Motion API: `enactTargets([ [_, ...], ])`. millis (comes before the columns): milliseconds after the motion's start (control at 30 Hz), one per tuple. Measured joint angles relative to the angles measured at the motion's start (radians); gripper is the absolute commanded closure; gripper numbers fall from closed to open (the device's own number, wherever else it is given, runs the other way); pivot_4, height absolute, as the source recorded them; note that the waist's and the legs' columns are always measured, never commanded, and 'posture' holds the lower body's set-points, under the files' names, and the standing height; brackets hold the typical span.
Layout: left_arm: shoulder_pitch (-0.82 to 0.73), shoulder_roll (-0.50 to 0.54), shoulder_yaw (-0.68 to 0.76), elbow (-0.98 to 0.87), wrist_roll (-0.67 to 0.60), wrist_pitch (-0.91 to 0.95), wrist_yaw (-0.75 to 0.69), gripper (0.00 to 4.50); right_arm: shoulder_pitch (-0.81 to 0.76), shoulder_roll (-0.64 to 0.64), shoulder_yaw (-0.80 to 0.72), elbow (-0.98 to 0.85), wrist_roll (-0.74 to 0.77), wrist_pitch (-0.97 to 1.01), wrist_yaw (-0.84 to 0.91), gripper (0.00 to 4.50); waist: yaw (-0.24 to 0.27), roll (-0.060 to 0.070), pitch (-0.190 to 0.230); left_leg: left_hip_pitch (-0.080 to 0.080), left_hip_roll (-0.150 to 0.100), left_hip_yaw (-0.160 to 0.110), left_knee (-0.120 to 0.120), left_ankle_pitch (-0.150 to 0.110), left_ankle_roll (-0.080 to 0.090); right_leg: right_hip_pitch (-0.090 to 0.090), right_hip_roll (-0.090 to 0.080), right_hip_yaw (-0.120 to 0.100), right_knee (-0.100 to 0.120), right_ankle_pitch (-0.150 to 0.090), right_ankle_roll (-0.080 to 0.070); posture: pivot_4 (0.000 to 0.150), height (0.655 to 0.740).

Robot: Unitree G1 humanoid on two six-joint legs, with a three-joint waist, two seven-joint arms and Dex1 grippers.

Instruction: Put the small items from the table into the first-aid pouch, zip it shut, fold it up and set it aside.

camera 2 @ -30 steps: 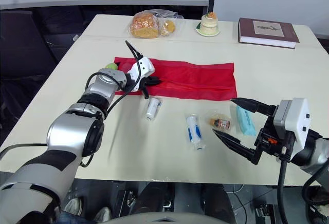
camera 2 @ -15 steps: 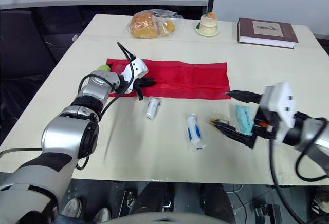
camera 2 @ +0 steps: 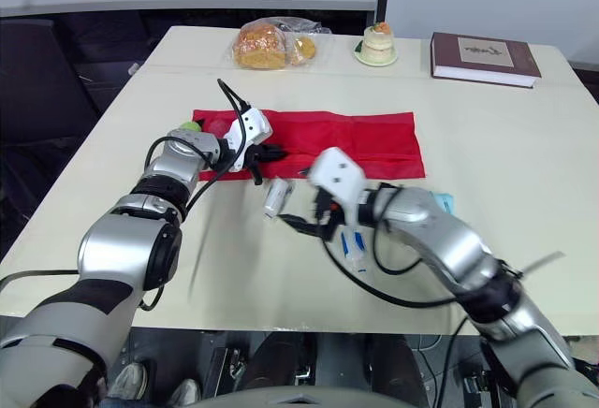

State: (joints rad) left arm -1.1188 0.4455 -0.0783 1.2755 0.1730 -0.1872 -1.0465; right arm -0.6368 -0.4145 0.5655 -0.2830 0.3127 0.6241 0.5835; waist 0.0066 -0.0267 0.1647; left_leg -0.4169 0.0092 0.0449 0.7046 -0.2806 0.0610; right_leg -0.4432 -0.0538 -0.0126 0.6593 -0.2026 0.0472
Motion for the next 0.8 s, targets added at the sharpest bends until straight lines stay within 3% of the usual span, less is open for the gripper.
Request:
enactTargets([
  [300, 0.031, 0.009, 0.0, -0.03, -0.019, 0.0, -0.024, 4.47, -0.146, 0.148, 0.109, 0.336, -0.219, -0.208, 0.125, 0.0, -0.019, 0.0, 0.0, 0.0, 0.0, 0.0, 0.0, 0.001, -0.002, 0.0, -0.001, 0.0, 0.001, 0.0, 0.0, 0.15, 0.7289],
  [633, 0.043, 0.012, 0.0, -0.048, -0.022, 0.004, -0.029, 4.47, -0.229, 0.274, 0.125, 0.619, -0.348, -0.325, 0.212, 0.0, -0.021, 0.0, 0.0, 0.001, 0.0, 0.0, 0.0, 0.002, -0.004, 0.0, -0.001, 0.0, 0.001, 0.0, 0.0, 0.15, 0.7289],
  [667, 0.043, 0.012, 0.0, -0.049, -0.022, 0.004, -0.028, 4.5, -0.239, 0.286, 0.122, 0.64, -0.36, -0.326, 0.211, 0.54, -0.021, 0.0, 0.0, 0.001, 0.0, 0.0, 0.0, 0.002, -0.004, 0.0, -0.001, 0.0, 0.001, 0.0, 0.0, 0.15, 0.7289],
  [800, 0.043, 0.012, 0.0, -0.049, -0.024, 0.005, -0.028, 4.5, -0.242, 0.298, 0.086, 0.652, -0.382, -0.323, 0.213, 1.99, -0.021, 0.0, 0.0, 0.001, 0.0, 0.0, 0.0, 0.002, -0.004, -0.001, -0.001, 0.0, 0.001, 0.0, 0.0, 0.15, 0.7289],
])
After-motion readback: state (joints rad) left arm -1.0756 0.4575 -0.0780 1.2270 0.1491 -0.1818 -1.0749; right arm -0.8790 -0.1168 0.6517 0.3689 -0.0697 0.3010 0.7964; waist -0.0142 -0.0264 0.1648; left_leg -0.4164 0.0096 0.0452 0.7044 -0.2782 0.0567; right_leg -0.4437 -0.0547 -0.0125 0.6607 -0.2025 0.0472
